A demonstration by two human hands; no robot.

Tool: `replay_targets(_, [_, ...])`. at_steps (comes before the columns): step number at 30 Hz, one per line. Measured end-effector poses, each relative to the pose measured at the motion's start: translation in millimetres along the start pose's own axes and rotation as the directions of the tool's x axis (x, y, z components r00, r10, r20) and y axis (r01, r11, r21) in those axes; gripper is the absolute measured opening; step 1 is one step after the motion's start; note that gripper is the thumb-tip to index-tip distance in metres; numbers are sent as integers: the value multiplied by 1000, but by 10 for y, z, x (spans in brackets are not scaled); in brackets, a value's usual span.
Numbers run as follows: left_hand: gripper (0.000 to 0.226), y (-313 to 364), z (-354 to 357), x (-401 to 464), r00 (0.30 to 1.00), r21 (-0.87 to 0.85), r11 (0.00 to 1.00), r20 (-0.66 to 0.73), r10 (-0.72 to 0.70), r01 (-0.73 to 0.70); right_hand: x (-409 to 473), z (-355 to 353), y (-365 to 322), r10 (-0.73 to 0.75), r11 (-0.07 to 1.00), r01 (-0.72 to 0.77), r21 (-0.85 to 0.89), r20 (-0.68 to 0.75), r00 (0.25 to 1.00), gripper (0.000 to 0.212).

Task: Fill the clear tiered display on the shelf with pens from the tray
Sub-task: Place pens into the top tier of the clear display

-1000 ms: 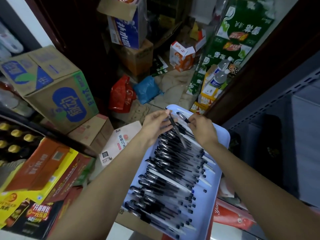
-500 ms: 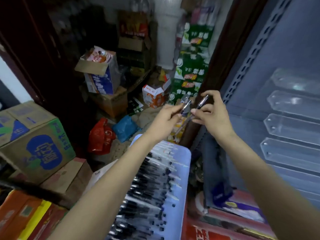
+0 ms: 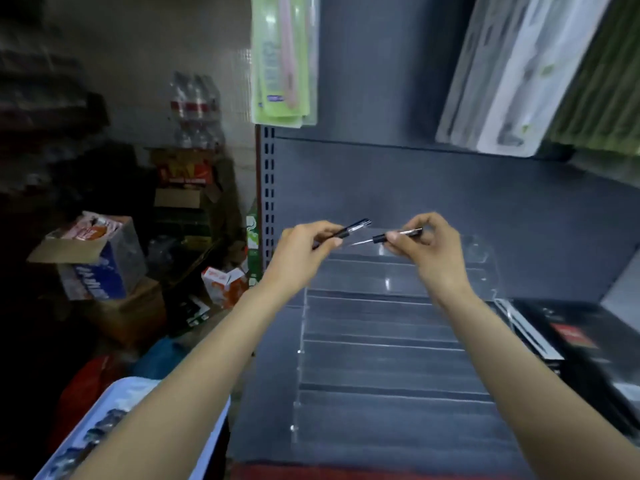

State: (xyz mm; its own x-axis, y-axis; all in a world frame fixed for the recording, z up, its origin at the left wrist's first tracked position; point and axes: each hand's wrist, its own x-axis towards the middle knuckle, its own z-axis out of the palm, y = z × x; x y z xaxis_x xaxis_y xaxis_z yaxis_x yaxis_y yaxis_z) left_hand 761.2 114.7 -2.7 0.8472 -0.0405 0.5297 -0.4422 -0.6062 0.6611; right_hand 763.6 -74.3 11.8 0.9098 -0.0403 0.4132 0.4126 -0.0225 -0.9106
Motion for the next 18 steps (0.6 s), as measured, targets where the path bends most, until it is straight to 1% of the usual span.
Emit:
replay_targets(2, [14, 176, 226, 157, 1000, 32, 999, 14, 5, -6, 126, -339, 46, 21, 1000, -20, 20, -17, 1000, 25])
replay_targets(5, [14, 378, 520, 347, 1000, 43, 999, 17, -20, 19, 289, -739, 90, 57, 998, -56, 42, -28, 998, 23])
replay_targets(7, [11, 474, 670, 433, 998, 71, 997, 50, -30, 27, 396, -924, 134, 68, 998, -68, 16, -37, 997, 23])
replay_targets(8, [10, 519, 751, 481, 997, 82, 996, 68, -30, 24, 454, -1017, 163, 55, 998, -57, -29, -43, 998, 24])
replay_targets(10, [8, 588, 867, 594, 996, 124, 992, 87, -36, 25, 599, -1196, 223, -12, 965, -1, -263, -48, 999, 21])
replay_targets(12, [7, 603, 928, 732, 994, 187, 980, 72, -81, 66, 722, -1355, 252, -44, 876, 26, -481, -25, 999, 11])
replay_targets(13, [8, 596, 945, 799, 992, 227, 970, 67, -108, 90, 768, -1437, 269, -42, 834, 28, -551, -14, 999, 16])
replay_targets(15, [8, 567, 983, 904, 986, 319, 941, 86, -144, 110, 867, -1590, 350, 12, 772, -8, -636, 2, 1000, 35])
replay_targets(18, [9, 524, 1080, 994, 972, 426, 898, 144, -184, 107, 940, -1729, 503, 161, 748, -97, -657, 38, 986, 49])
